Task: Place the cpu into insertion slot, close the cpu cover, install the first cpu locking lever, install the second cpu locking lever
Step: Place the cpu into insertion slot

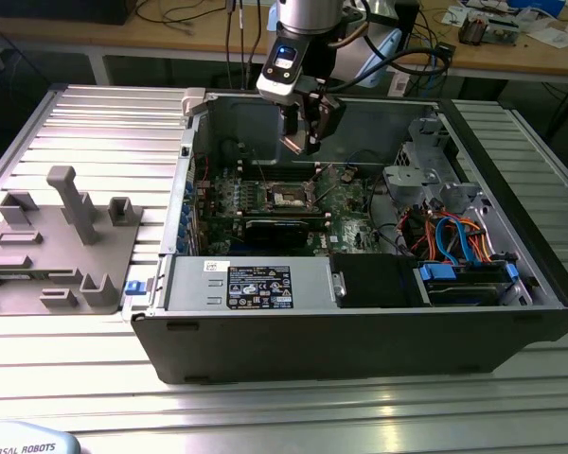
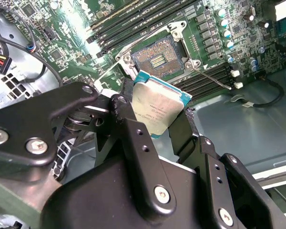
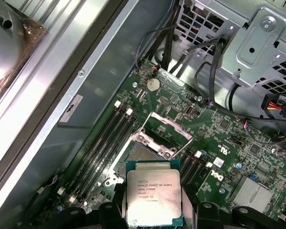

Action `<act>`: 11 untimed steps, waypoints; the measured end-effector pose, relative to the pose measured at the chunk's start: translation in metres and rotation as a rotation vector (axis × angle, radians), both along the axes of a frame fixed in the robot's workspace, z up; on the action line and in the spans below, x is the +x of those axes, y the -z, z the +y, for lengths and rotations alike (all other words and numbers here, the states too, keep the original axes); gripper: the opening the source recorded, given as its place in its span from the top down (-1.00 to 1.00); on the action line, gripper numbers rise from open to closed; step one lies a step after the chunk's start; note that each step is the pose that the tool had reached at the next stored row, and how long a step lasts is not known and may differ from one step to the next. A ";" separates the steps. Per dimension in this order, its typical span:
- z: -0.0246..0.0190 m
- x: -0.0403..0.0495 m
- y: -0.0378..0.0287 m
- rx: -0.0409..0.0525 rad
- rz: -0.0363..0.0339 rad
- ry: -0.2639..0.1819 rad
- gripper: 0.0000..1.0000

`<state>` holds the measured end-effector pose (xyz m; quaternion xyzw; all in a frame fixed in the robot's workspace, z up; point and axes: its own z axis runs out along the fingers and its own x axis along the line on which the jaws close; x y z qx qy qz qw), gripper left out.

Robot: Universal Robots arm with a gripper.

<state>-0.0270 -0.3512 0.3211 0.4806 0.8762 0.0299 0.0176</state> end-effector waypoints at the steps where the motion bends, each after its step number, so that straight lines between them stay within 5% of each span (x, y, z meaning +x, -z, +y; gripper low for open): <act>1: 0.0000 0.0000 0.0000 0.0001 0.0000 0.001 -0.08; 11: 0.0000 0.0000 0.0004 0.0001 0.0000 0.019 -0.08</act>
